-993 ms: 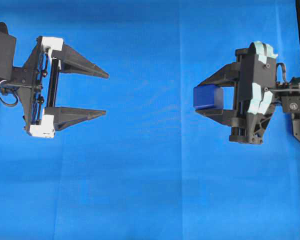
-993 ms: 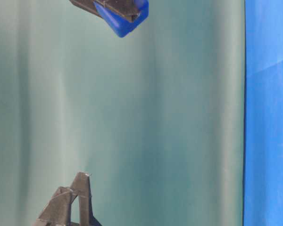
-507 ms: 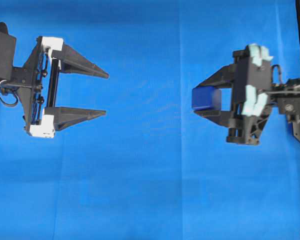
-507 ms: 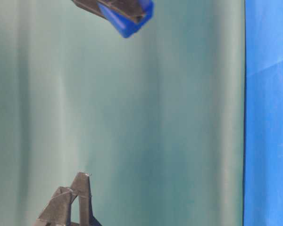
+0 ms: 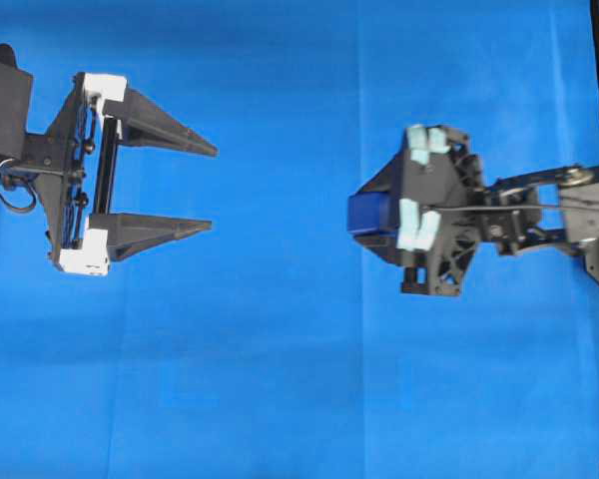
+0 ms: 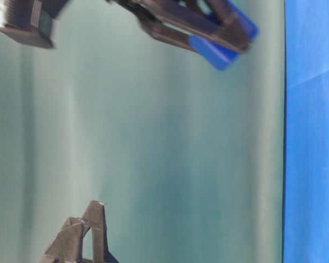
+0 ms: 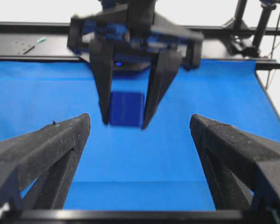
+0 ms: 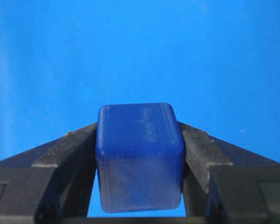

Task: Handover the blue block to the right arm after grasping it with the left arm, then place it in the designated position.
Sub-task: 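Lower the blue cube with the right gripper onto the table center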

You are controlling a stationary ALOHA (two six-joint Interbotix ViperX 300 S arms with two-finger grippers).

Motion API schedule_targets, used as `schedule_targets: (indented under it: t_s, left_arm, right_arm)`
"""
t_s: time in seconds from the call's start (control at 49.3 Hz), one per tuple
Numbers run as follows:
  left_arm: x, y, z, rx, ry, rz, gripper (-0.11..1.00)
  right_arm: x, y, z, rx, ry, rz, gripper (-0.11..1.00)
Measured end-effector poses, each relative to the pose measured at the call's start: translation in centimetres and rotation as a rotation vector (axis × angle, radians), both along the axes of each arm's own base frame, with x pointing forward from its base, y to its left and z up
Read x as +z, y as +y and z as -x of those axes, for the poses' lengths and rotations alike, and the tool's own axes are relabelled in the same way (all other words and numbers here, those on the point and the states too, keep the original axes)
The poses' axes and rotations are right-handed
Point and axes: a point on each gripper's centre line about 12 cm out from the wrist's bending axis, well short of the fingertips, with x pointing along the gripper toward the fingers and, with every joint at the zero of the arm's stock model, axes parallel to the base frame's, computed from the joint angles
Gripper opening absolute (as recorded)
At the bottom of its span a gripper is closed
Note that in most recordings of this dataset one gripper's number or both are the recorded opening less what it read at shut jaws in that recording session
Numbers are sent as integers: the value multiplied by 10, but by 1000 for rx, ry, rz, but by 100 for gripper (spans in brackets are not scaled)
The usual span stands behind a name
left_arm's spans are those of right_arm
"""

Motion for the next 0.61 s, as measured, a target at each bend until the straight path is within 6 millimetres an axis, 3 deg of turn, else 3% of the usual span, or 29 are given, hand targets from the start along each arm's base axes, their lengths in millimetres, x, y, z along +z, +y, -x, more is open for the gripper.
schedule_targets:
  t_s: [0.608]
  left_arm:
    - [0,0,0,-1,1,-2,93]
  right_arm:
    - [-97,-33,-26,-18,72,-85,42]
